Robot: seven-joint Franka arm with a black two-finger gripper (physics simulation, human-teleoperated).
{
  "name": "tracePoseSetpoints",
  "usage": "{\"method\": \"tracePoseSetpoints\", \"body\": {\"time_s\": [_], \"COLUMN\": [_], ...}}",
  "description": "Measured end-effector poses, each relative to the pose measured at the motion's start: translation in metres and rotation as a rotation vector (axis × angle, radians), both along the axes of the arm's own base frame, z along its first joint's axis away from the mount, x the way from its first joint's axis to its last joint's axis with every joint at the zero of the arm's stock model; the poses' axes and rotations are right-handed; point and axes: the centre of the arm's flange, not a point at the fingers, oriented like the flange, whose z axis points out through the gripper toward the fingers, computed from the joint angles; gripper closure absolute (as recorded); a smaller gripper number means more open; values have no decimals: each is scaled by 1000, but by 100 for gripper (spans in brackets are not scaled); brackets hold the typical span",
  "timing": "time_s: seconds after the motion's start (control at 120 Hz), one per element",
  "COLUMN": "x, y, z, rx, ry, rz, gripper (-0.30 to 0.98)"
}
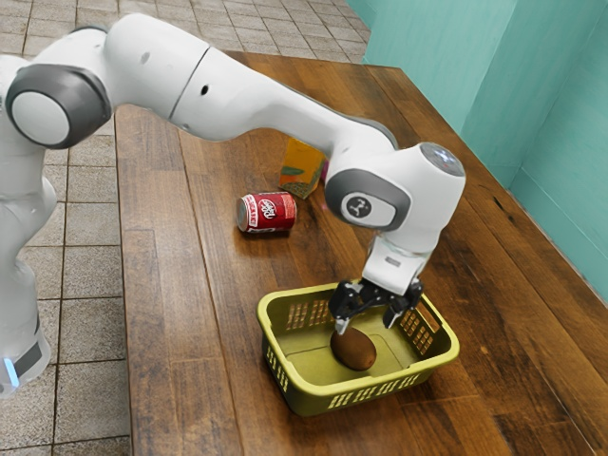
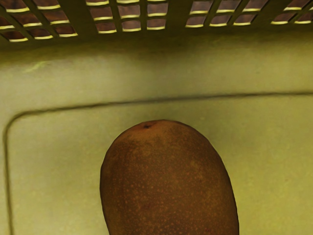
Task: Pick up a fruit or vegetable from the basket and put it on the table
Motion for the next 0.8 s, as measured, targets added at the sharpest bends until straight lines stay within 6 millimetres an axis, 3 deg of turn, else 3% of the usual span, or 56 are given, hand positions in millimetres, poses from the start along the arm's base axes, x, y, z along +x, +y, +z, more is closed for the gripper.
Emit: {"method": "tracePoseSetpoints", "body": {"time_s": [0.3, 0.8], "x": [-4, 1], "y": [0, -7], "z": [-21, -47], "rx": [-13, -40], "ry": [25, 47], "rz": [-47, 30], "gripper": [0, 0]}}
